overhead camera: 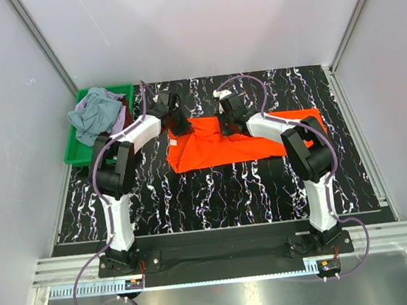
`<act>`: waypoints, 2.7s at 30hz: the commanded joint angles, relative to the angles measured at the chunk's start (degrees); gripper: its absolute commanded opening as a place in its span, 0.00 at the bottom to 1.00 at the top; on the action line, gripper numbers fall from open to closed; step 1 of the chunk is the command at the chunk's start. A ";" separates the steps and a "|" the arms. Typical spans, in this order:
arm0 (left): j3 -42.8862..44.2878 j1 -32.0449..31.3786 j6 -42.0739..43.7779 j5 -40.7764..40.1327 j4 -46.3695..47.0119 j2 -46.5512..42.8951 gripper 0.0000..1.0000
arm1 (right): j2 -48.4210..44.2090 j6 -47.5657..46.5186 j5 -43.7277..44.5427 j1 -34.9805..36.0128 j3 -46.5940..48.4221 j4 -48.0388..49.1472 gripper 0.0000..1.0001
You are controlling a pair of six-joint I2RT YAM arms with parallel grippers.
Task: Fold and stack the t-shirts
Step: Fold the tshirt
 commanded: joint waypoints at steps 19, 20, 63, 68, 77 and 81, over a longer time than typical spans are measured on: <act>11.24 0.91 2.32 -1.30 -5.13 6.72 0.15 | -4.02 2.55 0.64 -0.98 -0.12 1.44 0.04; 11.59 1.00 2.41 -1.30 -5.13 6.55 0.26 | -3.93 2.73 0.81 -0.98 -0.04 1.35 0.06; 11.50 -1.11 4.79 -4.20 -3.37 5.67 0.50 | -13.42 4.75 10.92 -1.59 1.72 -3.48 0.28; 12.65 -1.11 4.61 -3.76 -3.37 5.58 0.50 | -13.07 4.84 10.75 -1.68 1.72 -3.31 0.27; 13.97 -1.11 4.17 -3.32 -3.11 5.93 0.50 | -12.98 4.84 10.57 -1.86 1.37 -3.13 0.28; 13.79 -1.20 3.73 -2.71 -2.58 6.37 0.50 | -12.89 5.01 10.39 -1.94 1.37 -3.04 0.28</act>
